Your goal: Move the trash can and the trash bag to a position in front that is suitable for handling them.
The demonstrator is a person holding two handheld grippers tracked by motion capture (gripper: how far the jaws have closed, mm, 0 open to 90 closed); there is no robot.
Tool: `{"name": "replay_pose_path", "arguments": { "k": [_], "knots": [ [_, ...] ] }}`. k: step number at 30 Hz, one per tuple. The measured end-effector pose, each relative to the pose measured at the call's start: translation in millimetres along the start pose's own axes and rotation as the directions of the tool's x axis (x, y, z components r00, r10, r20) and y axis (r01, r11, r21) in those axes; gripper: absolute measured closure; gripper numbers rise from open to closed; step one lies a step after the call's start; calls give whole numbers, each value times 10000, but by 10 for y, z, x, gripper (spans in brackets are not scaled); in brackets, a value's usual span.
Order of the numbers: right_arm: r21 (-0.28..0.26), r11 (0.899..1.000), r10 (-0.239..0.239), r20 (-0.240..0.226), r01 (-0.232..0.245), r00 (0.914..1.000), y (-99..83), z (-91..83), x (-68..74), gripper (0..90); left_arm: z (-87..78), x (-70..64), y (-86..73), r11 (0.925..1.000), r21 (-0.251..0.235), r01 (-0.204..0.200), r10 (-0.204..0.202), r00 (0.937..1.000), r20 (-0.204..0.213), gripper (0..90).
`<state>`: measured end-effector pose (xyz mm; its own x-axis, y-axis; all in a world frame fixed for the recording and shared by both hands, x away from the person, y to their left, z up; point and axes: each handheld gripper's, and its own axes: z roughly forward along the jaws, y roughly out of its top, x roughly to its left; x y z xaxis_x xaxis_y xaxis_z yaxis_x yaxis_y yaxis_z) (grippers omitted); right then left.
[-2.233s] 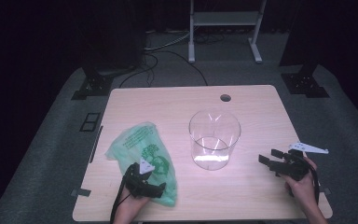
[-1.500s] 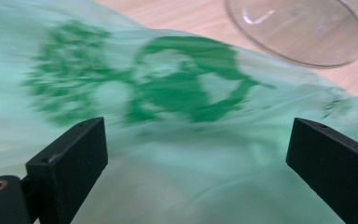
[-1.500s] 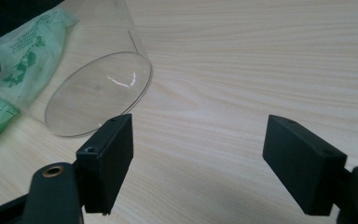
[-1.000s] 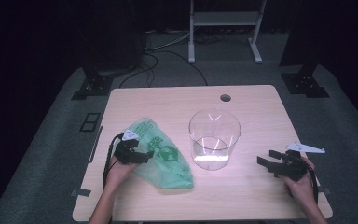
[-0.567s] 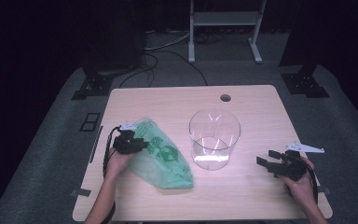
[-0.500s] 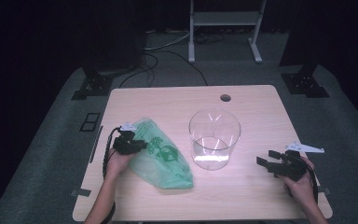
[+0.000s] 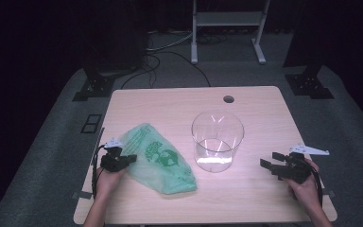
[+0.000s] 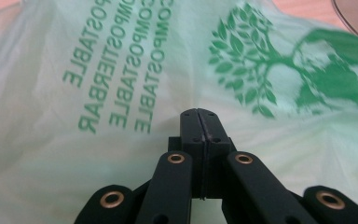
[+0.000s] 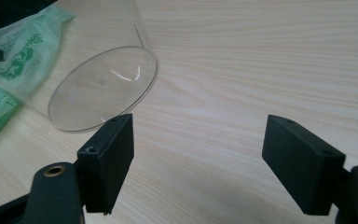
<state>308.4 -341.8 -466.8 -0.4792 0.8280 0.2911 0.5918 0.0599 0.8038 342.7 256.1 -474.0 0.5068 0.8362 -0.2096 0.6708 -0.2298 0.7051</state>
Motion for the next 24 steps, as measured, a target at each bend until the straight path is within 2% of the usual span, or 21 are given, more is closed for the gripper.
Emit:
{"name": "replay_pose_path", "arguments": {
  "k": [5,12,15,17,18,19,20,21,22,23,24],
  "knots": [
    [43,10000,-78,-13,78,10000,4,13,18,244,-128,-157,-172,9996,106,-275,272,9991,311,900],
    [-2,10000,-93,-20,93,10000,5,1,22,244,-202,-333,-246,9955,495,-805,779,9956,522,865],
    [-23,10000,-71,-11,71,10000,7,-8,13,244,-218,-369,-207,9923,413,-1164,1111,9873,1131,764],
    [-11,10000,-65,-17,65,10000,7,-8,11,244,-217,-402,-144,9854,182,-1691,1648,9760,1422,625],
    [-12,10000,-69,-31,69,10000,7,-7,13,244,-213,-421,-108,9787,120,-2050,2009,9682,1488,576],
    [-7,10000,-92,-42,92,9999,7,-5,15,244,-195,-443,-71,9692,24,-2462,2428,9573,1569,506],
    [-6,9999,-117,-61,117,9999,8,-4,17,244,-169,-468,-33,9567,35,-2911,2866,9438,1647,400],
    [3,9999,-114,-84,114,9999,9,-3,21,245,-146,-498,3,9413,75,-3374,3315,9286,1670,359],
    [7,9999,-137,-106,138,9998,10,-3,22,250,-104,-533,42,9173,80,-3981,3912,9048,1680,326],
    [15,9999,-149,-120,149,9998,10,-2,22,250,-77,-548,65,9061,95,-4229,4155,8940,1674,268],
    [21,9999,-153,-129,153,9998,10,-2,23,249,-38,-554,98,8928,155,-4502,4406,8800,1772,264]
  ]
}}
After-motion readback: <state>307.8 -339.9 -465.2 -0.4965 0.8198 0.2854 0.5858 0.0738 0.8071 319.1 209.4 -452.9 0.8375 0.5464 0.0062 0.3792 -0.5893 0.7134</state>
